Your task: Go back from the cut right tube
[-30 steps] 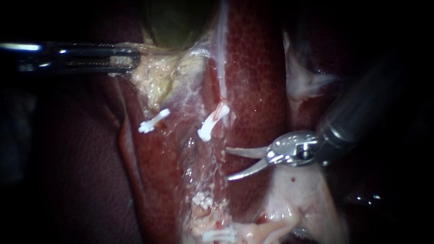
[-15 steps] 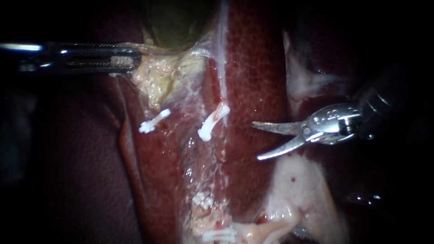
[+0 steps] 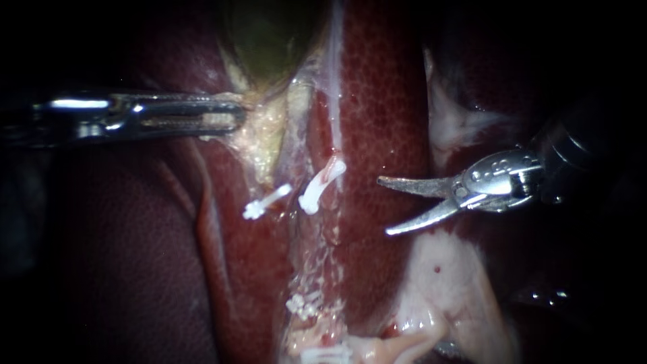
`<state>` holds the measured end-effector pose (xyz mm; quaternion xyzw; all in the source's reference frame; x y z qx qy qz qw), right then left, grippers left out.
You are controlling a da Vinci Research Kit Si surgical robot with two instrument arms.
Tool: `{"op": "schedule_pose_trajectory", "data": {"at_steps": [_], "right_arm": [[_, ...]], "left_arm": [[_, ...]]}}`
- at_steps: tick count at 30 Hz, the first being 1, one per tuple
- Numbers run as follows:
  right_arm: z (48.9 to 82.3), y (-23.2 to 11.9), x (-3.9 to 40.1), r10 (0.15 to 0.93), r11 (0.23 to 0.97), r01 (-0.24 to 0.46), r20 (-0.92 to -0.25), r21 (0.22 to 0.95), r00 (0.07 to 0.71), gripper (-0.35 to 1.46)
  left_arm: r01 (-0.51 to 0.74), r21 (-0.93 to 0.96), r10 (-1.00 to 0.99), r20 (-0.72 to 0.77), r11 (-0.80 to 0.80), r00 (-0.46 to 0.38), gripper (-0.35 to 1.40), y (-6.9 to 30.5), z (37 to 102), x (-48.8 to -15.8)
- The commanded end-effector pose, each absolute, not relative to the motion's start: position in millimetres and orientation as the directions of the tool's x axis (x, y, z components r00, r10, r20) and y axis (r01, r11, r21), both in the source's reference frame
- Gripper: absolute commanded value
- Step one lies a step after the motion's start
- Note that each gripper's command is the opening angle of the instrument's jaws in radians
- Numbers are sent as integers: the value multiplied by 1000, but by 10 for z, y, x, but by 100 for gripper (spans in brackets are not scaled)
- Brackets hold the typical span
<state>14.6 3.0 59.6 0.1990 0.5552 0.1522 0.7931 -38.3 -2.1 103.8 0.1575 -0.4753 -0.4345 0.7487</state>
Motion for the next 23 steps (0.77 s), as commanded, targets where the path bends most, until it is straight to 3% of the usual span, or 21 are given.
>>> {"op": "schedule_pose_trajectory", "data": {"at_steps": [1,23], "right_arm": [[596,30,146,464,874,-21,-821,485,333,143],[597,31,148,465,874,-23,-821,485,330,145]], "left_arm": [[500,651,-803,570,571,175,-11,-23,1041,-387],[489,655,-803,565,576,190,-11,-33,1054,-408]]}}
